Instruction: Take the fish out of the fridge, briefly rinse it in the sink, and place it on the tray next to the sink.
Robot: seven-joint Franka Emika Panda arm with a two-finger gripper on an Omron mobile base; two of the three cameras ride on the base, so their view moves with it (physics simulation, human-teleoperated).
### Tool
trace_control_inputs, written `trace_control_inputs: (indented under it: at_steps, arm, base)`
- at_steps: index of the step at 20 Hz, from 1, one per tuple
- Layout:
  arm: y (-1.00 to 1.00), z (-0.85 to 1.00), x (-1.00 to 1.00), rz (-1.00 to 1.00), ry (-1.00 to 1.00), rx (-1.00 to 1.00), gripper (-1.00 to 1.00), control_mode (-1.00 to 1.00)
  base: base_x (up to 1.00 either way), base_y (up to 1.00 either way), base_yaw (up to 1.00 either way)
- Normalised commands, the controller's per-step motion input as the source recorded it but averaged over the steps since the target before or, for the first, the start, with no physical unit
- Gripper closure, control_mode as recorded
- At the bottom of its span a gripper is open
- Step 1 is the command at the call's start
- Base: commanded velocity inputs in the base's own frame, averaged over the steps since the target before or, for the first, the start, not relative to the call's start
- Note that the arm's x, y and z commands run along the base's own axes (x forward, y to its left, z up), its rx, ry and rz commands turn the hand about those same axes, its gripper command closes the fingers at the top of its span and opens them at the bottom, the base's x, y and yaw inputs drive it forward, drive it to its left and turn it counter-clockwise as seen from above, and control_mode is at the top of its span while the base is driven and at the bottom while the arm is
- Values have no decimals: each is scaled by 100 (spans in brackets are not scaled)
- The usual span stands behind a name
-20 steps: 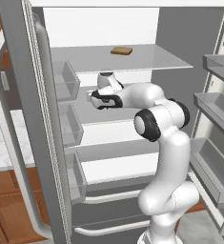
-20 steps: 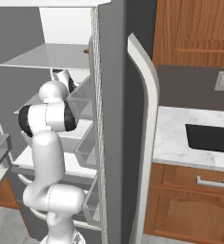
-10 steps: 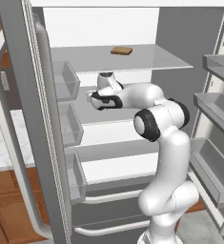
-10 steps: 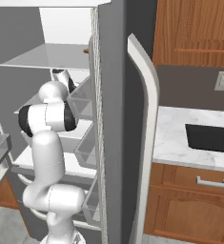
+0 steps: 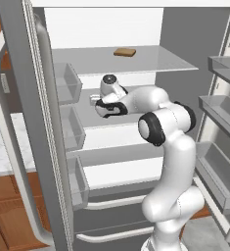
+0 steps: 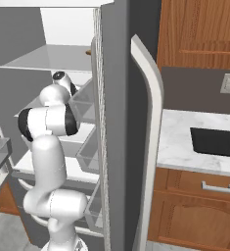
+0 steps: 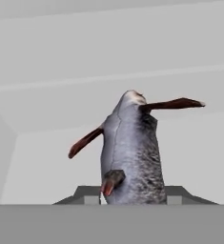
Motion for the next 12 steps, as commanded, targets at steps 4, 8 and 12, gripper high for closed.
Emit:
trace_control_inputs:
  at_steps: [4, 8, 12]
  arm:
    - [0, -6, -2, 0, -15, -3, 100, -100]
    - [1, 9, -49, 0, -38, -7, 100, -100]
    - [15, 6, -92, 0, -42, -14, 100, -100]
  base:
    - [0, 0, 0]
    - [0, 0, 0]
    - [0, 0, 0]
